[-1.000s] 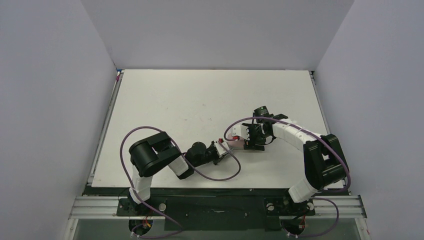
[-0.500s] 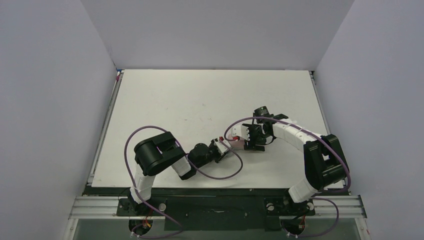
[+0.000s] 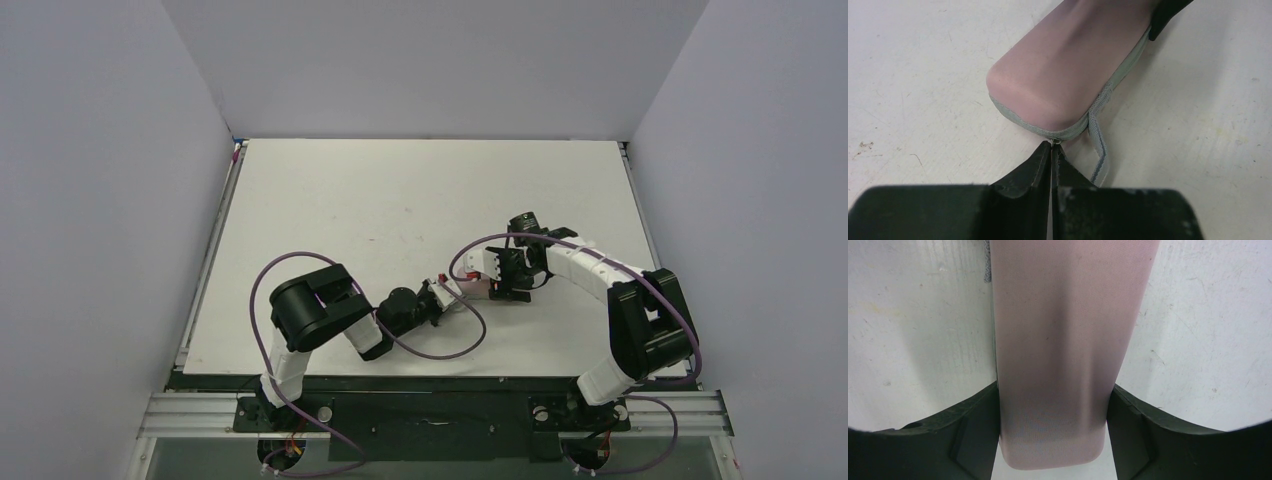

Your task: Open the umbrella

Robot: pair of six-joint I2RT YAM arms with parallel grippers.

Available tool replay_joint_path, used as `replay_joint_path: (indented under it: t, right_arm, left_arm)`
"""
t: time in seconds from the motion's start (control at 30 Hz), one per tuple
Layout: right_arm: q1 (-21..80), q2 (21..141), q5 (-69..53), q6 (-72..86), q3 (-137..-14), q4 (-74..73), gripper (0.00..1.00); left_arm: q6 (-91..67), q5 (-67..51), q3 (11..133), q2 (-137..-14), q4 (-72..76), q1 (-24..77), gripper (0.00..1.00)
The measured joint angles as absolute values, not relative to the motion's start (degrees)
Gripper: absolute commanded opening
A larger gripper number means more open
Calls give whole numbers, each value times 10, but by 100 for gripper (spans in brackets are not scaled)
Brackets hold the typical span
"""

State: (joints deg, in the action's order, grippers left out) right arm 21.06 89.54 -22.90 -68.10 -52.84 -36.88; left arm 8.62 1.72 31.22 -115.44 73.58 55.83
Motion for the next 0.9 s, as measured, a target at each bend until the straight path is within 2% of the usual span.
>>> replay_joint_path:
  t: [0.33,0.6,0.7,0.9]
  right_arm:
    - [210,894,-237,-726,-529,-384,35]
    - [212,875,-246,-906,-515,-450,33]
    - [218,877,-249,-935,-523,-474,25]
    - [220,923,-254,-906,-573,-492,21]
  left_arm:
    - [88,16,292,-1145,752,552,0]
    - [99,15,291,-1141,775,530,0]
    - [107,-1,288,-1139,775,525,0]
    - [118,-72,233,-1084,772,521,29]
